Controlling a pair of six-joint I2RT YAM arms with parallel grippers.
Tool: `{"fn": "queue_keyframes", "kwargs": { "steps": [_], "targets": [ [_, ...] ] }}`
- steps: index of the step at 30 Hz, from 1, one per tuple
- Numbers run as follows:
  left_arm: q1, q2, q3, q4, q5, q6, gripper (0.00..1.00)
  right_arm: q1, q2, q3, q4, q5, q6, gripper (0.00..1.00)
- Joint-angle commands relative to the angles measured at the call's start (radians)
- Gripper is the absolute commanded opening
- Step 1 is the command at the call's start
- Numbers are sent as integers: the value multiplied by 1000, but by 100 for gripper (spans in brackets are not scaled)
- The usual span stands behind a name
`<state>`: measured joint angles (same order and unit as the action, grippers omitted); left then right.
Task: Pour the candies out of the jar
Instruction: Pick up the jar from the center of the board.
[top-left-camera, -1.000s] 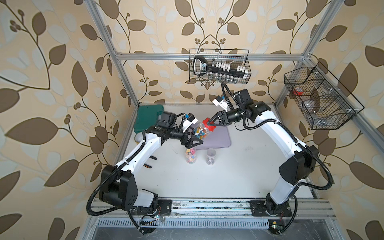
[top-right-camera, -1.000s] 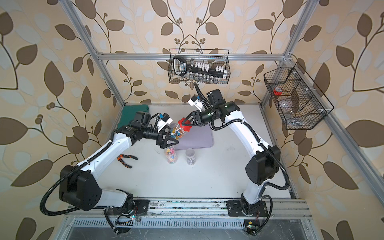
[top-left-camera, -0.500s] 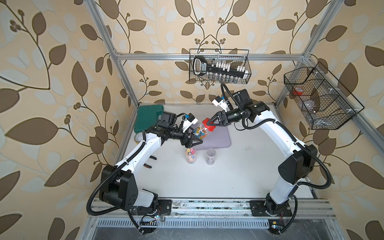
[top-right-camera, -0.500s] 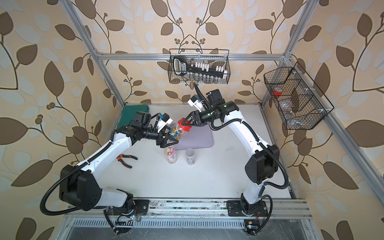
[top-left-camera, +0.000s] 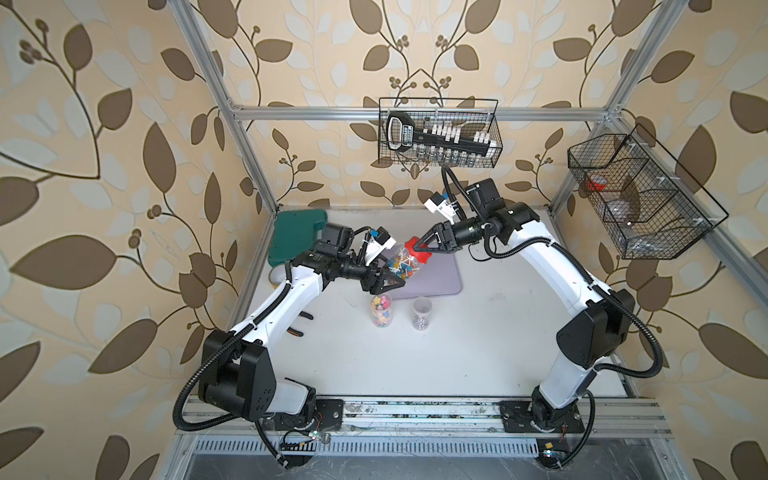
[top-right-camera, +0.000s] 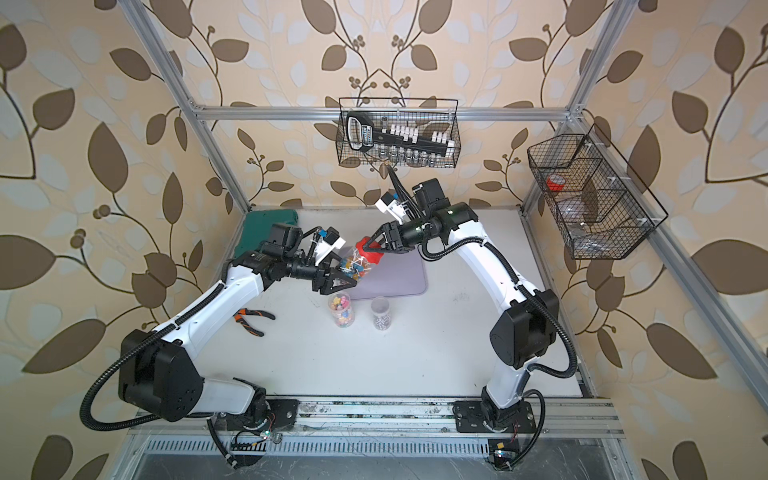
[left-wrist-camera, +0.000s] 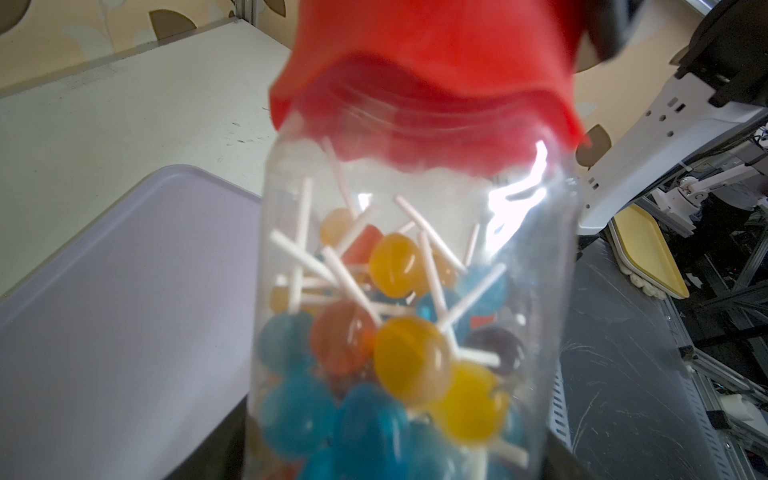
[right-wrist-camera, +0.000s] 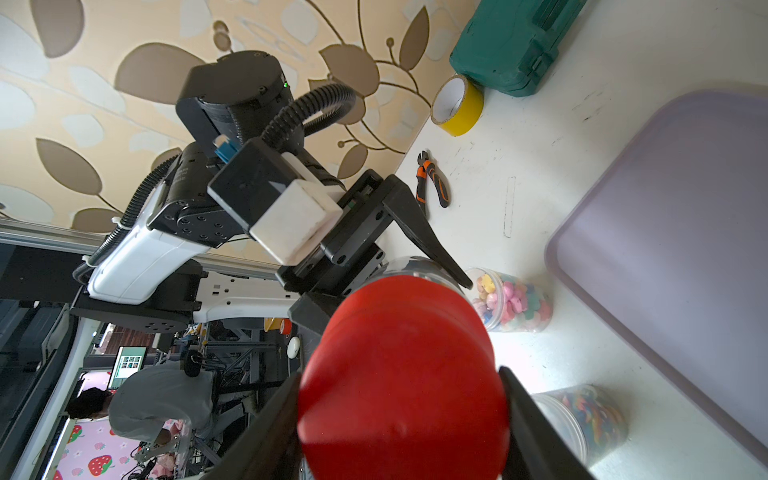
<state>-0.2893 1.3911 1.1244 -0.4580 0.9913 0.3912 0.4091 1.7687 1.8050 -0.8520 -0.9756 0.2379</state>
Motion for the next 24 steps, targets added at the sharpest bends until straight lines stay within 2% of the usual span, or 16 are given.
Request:
{"fn": "queue_keyframes", "kwargs": {
  "steps": [1,17,24],
  "targets": [
    [-10,-20,38,-8,24,20,62,-3,-3,24,-1,-38,-22,41],
    [-10,-24,34,-1,-18,24,60,-3,-6,35,1,-32,-17,82],
    [-10,-30,29,5,-84,29,60,-11,-18,46,-1,26,17,92]
  ]
}}
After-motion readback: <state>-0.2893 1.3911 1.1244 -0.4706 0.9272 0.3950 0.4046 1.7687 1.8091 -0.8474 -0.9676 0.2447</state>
